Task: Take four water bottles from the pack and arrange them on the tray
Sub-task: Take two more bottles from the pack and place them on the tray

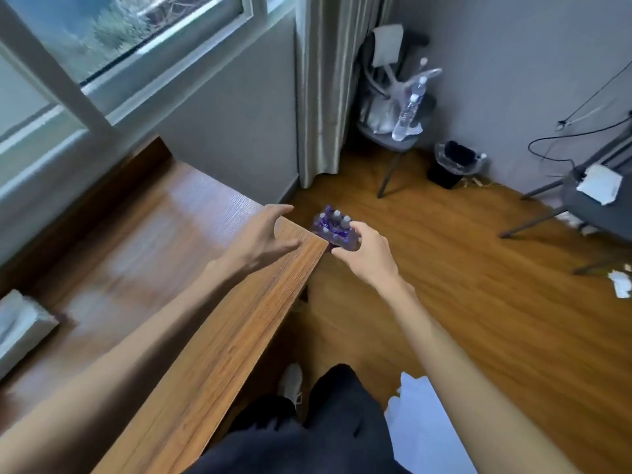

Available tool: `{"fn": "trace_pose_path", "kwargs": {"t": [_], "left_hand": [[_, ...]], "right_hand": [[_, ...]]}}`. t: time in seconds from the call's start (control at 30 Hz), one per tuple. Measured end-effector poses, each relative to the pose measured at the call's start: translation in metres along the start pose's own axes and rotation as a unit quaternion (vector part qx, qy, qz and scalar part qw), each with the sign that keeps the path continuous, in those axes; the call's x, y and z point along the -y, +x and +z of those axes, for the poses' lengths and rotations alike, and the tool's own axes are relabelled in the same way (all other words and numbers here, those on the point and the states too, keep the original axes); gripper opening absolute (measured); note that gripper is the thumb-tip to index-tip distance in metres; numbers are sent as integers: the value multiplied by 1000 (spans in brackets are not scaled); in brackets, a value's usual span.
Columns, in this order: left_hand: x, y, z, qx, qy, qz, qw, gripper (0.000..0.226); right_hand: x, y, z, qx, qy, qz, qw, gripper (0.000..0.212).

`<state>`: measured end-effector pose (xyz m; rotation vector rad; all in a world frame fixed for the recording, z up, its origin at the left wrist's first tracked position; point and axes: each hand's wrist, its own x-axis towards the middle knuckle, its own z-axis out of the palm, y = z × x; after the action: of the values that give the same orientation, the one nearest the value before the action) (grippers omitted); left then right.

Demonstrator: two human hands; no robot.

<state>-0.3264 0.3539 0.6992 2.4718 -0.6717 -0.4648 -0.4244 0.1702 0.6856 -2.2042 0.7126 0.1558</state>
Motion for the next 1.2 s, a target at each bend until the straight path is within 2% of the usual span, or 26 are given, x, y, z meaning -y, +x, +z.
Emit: {"fn": "trace_pose_path", "kwargs": {"t": [0.27, 0.6, 0.8, 0.97, 1.2], "left_hand": [[-54, 129, 26, 20, -9, -12, 1000, 69], [-92, 243, 67, -4, -45, -123, 991, 75], [-74, 304, 94, -12, -87, -201, 976, 74], [-46, 356, 125, 15, -105, -259, 960, 71], [-9, 403, 165, 34, -114, -314, 942, 73]], "right_hand": [[-27, 122, -69, 32, -12, -4, 999, 65], [-59, 274, -116, 134, -71, -41, 988, 68], [-68, 354, -105, 182, -118, -44, 975, 68], [-75, 419, -81, 216, -141, -30, 966, 67], [-93, 490, -52, 267, -125, -13, 955, 71]]}}
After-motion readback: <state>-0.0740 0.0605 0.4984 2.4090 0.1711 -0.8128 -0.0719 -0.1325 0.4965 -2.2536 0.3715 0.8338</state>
